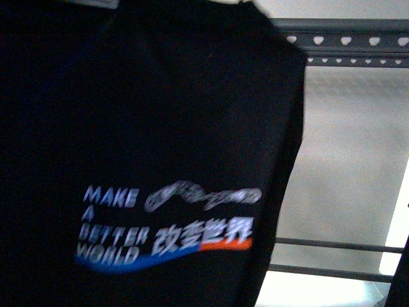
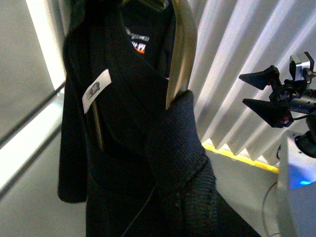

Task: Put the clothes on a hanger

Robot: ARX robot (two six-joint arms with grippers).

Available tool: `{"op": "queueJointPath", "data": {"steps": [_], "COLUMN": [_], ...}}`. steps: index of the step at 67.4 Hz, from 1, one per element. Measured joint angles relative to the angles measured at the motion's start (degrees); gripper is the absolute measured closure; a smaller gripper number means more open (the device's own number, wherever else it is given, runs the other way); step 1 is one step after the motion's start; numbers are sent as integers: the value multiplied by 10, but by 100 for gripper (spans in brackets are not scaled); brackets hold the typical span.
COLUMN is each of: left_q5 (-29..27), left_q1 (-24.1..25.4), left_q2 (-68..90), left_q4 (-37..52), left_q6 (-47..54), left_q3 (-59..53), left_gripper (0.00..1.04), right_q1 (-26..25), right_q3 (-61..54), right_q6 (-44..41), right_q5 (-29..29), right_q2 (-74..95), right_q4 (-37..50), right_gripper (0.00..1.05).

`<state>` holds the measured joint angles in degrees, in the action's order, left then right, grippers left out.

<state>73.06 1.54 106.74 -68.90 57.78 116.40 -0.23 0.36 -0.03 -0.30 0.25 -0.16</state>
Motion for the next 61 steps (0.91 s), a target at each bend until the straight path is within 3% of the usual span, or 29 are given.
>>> {"op": "queueJointPath", "data": {"steps": [9, 21, 40, 52, 61], "left_q5": [21, 19, 5, -24, -42], "left_q1": [-45, -86, -100, -126, -155], "left_q2": [0, -1, 2, 1, 1], "left_q4": [110, 114, 114, 249, 261], "left_q6": [-21, -25, -26, -111, -139], "left_q3": [-5, -2, -2, -27, -26], "left_gripper": [100, 100, 100, 100, 100], "right_q1": [0, 0, 0, 0, 0], "right_q3": [0, 0, 0, 0, 0], "right_q6": [0, 0, 0, 0, 0], "right_q5": [0, 2, 2, 2, 2], "right_q2": [0, 0, 0, 0, 0], "right_q4": [0, 0, 0, 0, 0], "right_gripper": [7, 7, 7, 7, 7]}}
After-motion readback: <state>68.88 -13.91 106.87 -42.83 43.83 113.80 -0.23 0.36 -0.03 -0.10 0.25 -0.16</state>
